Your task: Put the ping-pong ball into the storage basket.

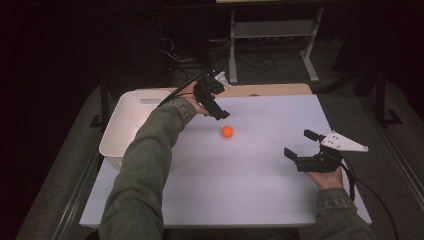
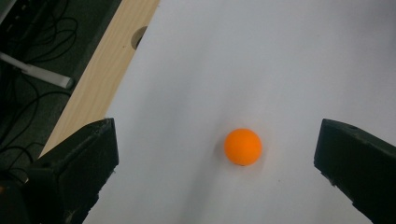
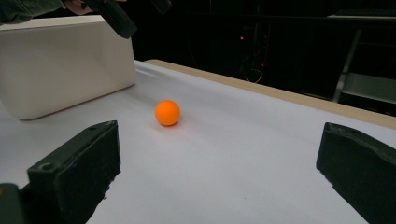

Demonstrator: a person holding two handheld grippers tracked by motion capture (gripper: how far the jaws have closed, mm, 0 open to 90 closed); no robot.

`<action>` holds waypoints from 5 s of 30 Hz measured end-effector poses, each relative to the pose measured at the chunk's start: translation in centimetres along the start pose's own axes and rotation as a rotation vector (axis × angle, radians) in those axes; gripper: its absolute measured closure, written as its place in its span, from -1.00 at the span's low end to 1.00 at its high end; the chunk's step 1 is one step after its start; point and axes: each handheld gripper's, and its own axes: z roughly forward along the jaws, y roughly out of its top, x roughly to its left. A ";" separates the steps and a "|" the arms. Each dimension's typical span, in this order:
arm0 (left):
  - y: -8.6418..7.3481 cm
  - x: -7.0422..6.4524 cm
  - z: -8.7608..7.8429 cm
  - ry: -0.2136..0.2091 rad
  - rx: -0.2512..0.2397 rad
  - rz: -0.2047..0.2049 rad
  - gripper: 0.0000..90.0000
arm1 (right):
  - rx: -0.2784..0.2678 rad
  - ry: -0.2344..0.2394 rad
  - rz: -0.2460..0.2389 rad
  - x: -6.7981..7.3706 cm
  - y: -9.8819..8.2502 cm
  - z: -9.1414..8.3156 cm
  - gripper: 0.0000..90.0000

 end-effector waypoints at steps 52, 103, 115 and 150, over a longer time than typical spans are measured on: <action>-0.8 -0.5 7.4 -0.052 0.145 0.051 -1.00 | -0.019 0.003 0.007 -0.2 0.0 -0.6 -1.00; -2.5 -0.5 10.6 -0.175 0.283 -0.015 -0.62 | -0.027 0.009 0.011 -0.4 0.1 -0.7 -1.00; -2.4 -0.5 10.7 -0.189 0.292 -0.017 -0.29 | -0.028 0.012 0.016 -0.4 0.1 -0.7 -1.00; -1.8 -0.7 10.6 -0.215 0.289 -0.031 0.13 | -0.025 0.021 0.014 -0.3 0.1 -0.7 -1.00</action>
